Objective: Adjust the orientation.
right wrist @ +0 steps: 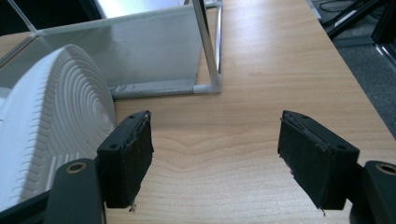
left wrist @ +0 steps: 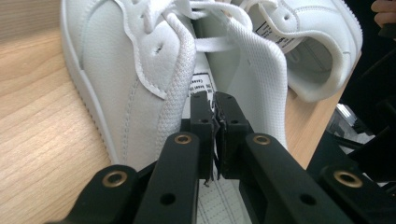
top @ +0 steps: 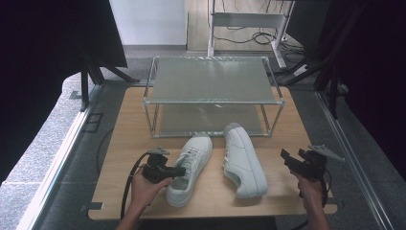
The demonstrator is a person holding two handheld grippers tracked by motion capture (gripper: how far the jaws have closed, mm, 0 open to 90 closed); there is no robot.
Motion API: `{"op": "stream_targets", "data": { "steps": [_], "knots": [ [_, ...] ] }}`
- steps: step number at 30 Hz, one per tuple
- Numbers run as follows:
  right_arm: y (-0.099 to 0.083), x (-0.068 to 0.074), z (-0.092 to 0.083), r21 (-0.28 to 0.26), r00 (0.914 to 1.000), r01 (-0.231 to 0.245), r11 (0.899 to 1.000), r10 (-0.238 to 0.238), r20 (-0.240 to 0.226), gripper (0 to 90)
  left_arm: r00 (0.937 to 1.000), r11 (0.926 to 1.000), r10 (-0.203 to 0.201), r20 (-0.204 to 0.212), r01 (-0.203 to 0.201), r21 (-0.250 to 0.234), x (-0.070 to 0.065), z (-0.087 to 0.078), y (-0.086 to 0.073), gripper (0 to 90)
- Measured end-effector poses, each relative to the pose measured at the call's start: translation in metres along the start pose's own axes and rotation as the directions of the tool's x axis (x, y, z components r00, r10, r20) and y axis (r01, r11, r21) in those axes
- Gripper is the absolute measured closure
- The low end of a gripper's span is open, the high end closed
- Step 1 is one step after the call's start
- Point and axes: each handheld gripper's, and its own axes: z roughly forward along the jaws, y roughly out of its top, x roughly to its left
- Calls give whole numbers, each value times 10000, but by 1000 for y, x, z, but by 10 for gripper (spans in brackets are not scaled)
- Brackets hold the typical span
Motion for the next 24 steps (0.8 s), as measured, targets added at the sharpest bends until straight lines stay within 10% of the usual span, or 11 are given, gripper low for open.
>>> {"op": "stream_targets", "data": {
  "steps": [7,11,16,24],
  "knots": [
    [5,12,-8,-425,9964,759,9962,-773,-335,372,9961,9837,561,680,-435,-1745,-16,-18,4,580],
    [10,18,-12,-333,9864,1105,9933,-1137,-1185,449,9991,9466,421,42,-386,-3200,-12,-44,4,473],
    [17,33,-21,-683,9751,1572,9852,-1658,-1471,492,9997,9378,41,-220,-114,-3470,-1,-55,1,433],
    [14,78,-28,-666,9021,2802,9576,-2865,-3226,662,9975,9479,-279,-645,59,-3184,10,-54,-1,408]
  ]
}}
